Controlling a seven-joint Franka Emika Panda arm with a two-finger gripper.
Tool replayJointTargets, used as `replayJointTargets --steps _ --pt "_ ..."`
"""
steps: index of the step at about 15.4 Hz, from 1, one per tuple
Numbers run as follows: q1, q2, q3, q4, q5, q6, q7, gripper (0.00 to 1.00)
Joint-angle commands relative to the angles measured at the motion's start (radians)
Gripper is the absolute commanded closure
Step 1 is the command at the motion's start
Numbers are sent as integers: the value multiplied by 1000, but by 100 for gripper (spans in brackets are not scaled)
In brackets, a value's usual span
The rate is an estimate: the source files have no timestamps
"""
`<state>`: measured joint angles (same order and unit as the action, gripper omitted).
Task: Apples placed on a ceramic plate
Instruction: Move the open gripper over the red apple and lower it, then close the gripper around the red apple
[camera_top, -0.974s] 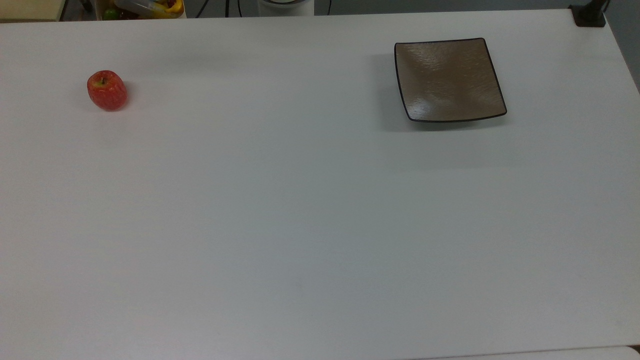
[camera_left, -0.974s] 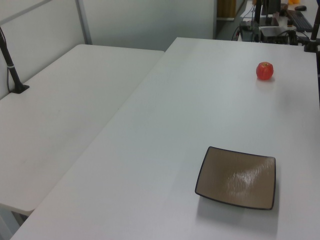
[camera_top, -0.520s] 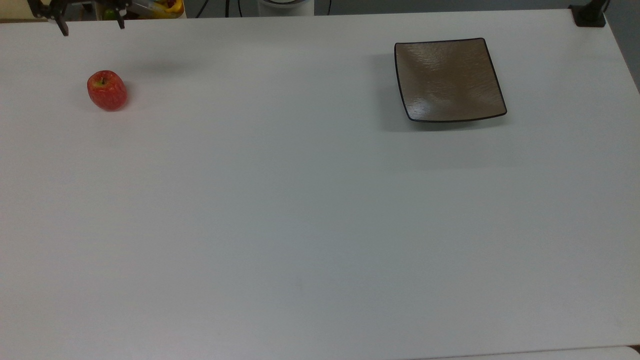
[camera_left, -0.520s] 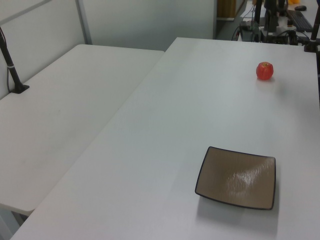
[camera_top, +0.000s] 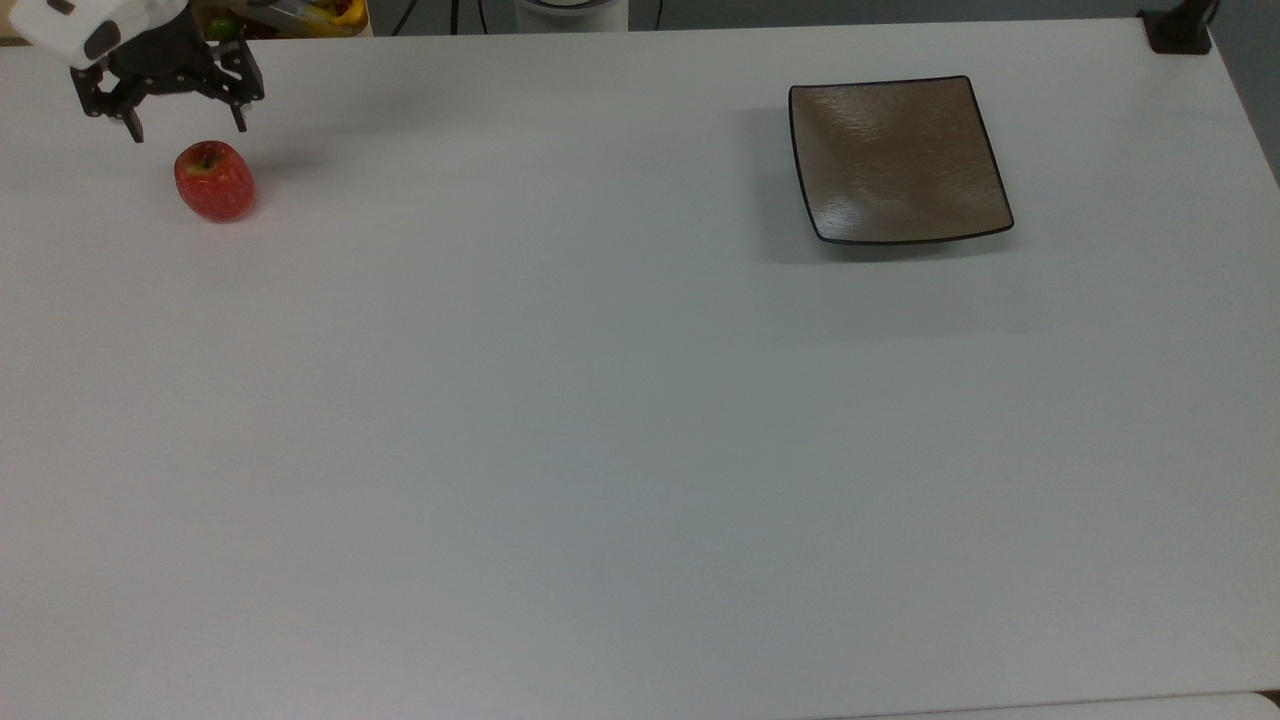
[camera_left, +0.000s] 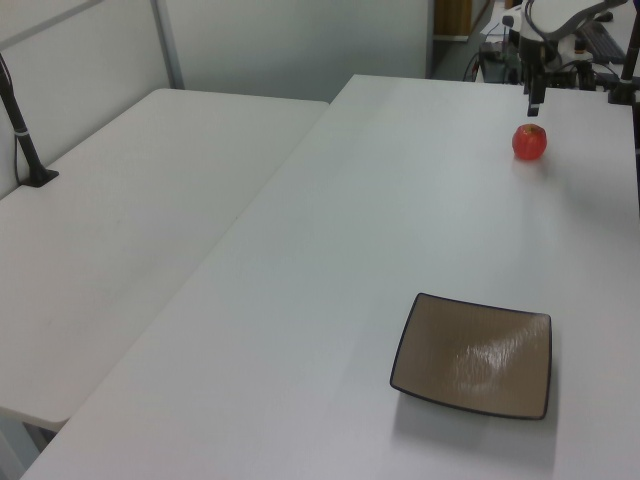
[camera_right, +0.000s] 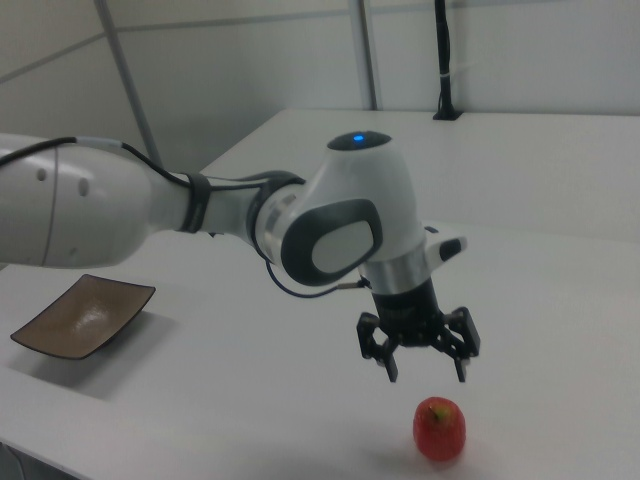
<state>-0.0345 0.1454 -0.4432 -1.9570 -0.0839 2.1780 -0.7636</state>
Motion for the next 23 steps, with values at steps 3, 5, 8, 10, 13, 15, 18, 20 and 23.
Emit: replayJointTargets --steps 3,5,8,10,13,15,18,20,23 --pt "-15 75 -3 -31 -48 100 -17 0" --pt "-15 94 -3 -48 -50 121 -17 0" --pt "-13 118 -2 -56 -50 135 -16 0" --pt "-13 132 -2 -56 -50 135 -14 0" --pt "-13 140 0 -56 -53 135 -13 0" --pt "-13 151 0 -56 -53 135 -13 0" --pt "-13 152 1 -57 -54 135 -14 22" --pt "-13 152 0 -57 -65 135 -14 49" --pt "-13 148 3 -56 -65 125 -11 85"
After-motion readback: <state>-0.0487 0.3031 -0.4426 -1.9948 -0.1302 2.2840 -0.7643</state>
